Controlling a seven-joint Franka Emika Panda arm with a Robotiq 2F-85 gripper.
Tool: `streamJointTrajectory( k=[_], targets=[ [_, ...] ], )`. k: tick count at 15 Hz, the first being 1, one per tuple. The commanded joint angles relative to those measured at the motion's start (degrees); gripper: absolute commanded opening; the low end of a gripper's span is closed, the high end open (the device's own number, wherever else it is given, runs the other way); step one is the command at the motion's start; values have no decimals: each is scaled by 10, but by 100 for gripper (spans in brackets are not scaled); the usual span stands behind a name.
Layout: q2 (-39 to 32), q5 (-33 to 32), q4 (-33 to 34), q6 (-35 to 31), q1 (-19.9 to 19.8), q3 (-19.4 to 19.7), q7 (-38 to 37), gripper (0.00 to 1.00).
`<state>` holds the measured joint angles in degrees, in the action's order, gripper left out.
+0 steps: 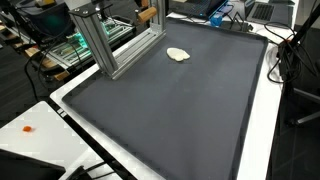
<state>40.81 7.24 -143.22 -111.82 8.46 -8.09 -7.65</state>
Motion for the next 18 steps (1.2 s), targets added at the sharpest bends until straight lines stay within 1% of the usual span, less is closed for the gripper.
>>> streamJointTrajectory(
  k=[1,6,10,12,13,15,18],
  targets=[
    [-81,-16,32,-42,-20,-5,5,100],
    [-180,-35,49,-112,-32,-6,-6,100],
    [-238,-51,63,-134,-37,-4,-13,100],
    [-255,-64,67,-145,-39,-3,-14,100],
    [-237,-49,59,-134,-32,2,-4,100],
    [-252,-56,65,-140,-33,2,-4,100],
    [-256,-57,69,-140,-33,2,-4,100]
  ],
)
